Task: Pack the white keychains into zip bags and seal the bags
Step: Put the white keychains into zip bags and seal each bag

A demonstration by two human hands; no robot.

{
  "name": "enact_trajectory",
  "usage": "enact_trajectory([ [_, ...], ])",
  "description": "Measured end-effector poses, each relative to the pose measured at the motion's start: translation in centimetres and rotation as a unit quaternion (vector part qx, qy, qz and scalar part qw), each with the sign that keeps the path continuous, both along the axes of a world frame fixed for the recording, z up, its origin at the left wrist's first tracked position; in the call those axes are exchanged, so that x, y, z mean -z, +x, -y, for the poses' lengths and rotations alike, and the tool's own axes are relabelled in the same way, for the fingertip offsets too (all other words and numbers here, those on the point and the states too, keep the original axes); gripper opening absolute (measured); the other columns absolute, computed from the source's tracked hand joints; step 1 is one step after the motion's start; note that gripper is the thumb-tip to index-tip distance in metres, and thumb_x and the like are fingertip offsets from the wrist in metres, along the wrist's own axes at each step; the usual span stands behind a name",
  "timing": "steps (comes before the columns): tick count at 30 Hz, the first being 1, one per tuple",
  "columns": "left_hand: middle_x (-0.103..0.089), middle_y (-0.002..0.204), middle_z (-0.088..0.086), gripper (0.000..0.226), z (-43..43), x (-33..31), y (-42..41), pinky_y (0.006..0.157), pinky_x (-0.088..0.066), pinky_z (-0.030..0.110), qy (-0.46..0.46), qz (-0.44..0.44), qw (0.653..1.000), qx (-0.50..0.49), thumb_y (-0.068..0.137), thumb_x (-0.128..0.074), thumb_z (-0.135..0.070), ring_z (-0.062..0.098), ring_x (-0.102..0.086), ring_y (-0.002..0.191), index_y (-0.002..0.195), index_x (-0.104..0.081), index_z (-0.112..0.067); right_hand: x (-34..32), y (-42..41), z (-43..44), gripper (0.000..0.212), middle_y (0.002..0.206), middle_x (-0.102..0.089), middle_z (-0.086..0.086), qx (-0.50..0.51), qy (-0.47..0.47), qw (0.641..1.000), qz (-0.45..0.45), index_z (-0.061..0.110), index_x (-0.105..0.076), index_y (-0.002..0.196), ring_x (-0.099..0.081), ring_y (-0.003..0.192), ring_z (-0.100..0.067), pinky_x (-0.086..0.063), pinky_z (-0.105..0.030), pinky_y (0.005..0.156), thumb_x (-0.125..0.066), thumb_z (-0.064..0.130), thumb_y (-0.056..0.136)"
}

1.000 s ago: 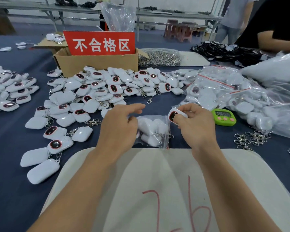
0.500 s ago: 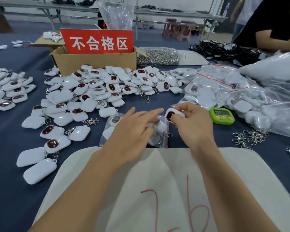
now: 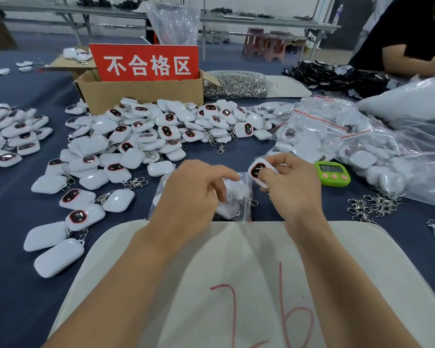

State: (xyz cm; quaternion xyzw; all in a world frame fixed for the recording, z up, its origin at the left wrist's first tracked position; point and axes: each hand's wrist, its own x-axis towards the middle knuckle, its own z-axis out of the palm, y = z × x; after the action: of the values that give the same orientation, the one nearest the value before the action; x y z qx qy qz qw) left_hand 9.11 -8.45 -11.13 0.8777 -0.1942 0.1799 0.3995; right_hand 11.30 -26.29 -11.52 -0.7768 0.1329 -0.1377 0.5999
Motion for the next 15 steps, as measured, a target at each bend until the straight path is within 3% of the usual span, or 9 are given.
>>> enact_trajectory([
  [3, -0.075, 0.072, -0.008, 0.062, 0.4, 0.2, 0.3, 0.088, -0.034, 0.013, 0.082, -0.041, 0.995, 0.035, 0.062, -0.034, -0.004, 0.011, -0.048, 0.084, 0.100, -0.081, -0.017, -0.1, -0.1, -0.1, 0.012, 0.069, -0.075, 0.000, 0.004, 0.042, 0.999, -0.001, 0.019, -0.071, 0.081, -0.071, 0.065, -0.020, -0.064, -0.047, 0.078, -0.076, 0.026, 0.073],
  [5, -0.072, 0.069, -0.011, 0.060, 0.4, 0.2, 0.3, 0.087, -0.034, 0.011, 0.037, -0.015, 0.999, 0.015, 0.062, -0.035, -0.001, 0.010, -0.049, 0.084, 0.097, -0.081, -0.017, -0.3, -0.1, -0.1, 0.010, 0.073, -0.075, -0.006, 0.007, 0.077, 0.997, 0.004, 0.016, -0.068, 0.085, -0.076, 0.072, -0.027, -0.065, -0.041, 0.071, -0.077, 0.020, 0.080],
  [7, -0.069, 0.069, -0.017, 0.060, 0.3, 0.2, 0.0, 0.084, -0.041, 0.018, -0.038, 0.008, 0.999, -0.033, 0.064, -0.035, 0.000, 0.009, -0.054, 0.083, 0.097, -0.080, -0.022, -0.5, -0.2, -0.2, 0.011, 0.076, -0.075, -0.009, 0.009, 0.112, 0.994, 0.007, 0.014, -0.063, 0.087, -0.077, 0.070, -0.029, -0.062, -0.032, 0.062, -0.074, 0.014, 0.086],
  [11, -0.073, 0.089, -0.022, 0.043, 0.6, 0.2, 0.0, 0.073, -0.043, 0.016, -0.137, -0.044, 0.984, -0.101, 0.088, -0.051, -0.008, -0.005, -0.062, 0.084, 0.105, -0.077, -0.037, -1.2, -0.5, -0.3, 0.011, 0.078, -0.075, -0.010, -0.033, 0.166, 0.985, 0.022, 0.008, -0.063, 0.098, -0.074, 0.063, -0.022, -0.064, -0.037, 0.066, -0.064, 0.000, 0.091],
  [15, -0.071, 0.099, -0.024, 0.026, 1.2, 0.0, -0.1, 0.087, -0.037, 0.003, -0.150, -0.057, 0.983, -0.091, 0.090, -0.073, -0.022, -0.008, -0.060, 0.103, 0.108, -0.078, -0.040, -1.6, -1.0, -0.7, 0.016, 0.092, -0.076, -0.019, -0.139, 0.247, 0.959, -0.027, 0.000, -0.068, 0.103, -0.076, 0.075, -0.026, -0.062, -0.031, 0.067, -0.057, -0.007, 0.093],
])
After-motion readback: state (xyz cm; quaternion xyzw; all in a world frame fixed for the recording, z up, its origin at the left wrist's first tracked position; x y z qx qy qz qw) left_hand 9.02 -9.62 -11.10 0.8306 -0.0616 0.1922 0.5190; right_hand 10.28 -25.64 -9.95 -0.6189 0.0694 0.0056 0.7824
